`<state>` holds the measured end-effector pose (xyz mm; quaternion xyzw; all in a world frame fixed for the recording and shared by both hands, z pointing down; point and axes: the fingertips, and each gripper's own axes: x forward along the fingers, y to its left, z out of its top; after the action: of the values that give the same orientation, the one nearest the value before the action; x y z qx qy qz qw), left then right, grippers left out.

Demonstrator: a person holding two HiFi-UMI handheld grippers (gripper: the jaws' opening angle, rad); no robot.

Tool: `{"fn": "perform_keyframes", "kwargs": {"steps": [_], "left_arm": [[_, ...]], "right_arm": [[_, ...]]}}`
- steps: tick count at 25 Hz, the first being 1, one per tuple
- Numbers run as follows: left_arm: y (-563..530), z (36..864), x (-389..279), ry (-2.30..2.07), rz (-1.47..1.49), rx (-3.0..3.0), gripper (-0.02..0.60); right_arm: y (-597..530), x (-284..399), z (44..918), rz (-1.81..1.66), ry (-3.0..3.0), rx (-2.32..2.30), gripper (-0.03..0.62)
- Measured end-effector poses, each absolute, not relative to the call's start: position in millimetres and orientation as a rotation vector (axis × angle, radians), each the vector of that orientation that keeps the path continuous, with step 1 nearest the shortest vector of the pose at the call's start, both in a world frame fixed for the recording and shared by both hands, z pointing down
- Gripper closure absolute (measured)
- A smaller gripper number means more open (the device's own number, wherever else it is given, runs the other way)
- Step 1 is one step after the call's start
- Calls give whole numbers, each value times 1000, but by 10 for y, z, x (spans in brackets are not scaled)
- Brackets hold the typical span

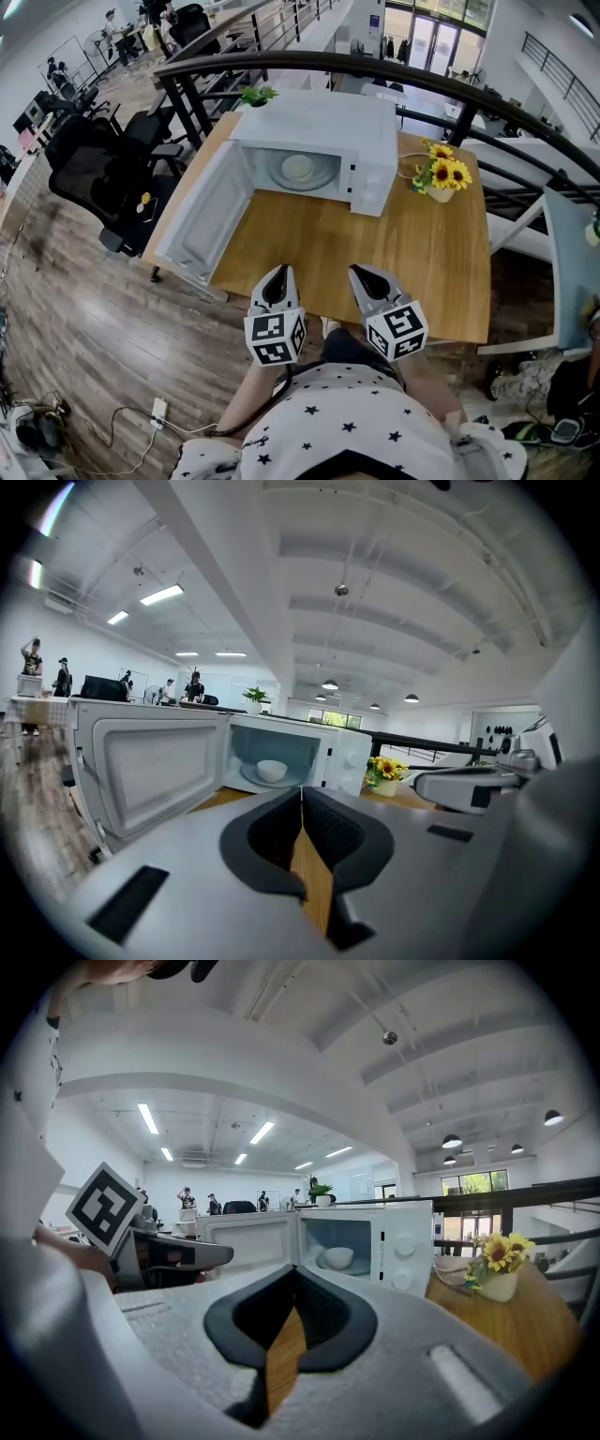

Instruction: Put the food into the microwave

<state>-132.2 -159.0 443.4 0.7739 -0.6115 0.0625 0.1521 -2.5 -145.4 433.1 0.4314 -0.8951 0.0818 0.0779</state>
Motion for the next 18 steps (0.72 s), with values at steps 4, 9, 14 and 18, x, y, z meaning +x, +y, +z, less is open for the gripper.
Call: {"fn": "perform_keyframes", "kwargs": {"steps": [4, 9, 14, 18], "left_arm": [[-1530, 4431, -1289, -1726, 171, 2238, 574], [-1543, 4458, -1291, -1720, 188, 2250, 574], [-1562, 4454, -1331, -1716, 186, 2248, 574], [-1576, 4465, -1372, -1711, 187, 2242, 574]], "right_arm": [[-1411, -52, 4306, 217, -2683, 1283, 588], [-1402, -112, 4304, 184, -2680, 1261, 589], [-1430, -150, 4293, 182, -2682, 1263, 588], [-1443, -180, 4284, 181, -2680, 1262, 588]]}}
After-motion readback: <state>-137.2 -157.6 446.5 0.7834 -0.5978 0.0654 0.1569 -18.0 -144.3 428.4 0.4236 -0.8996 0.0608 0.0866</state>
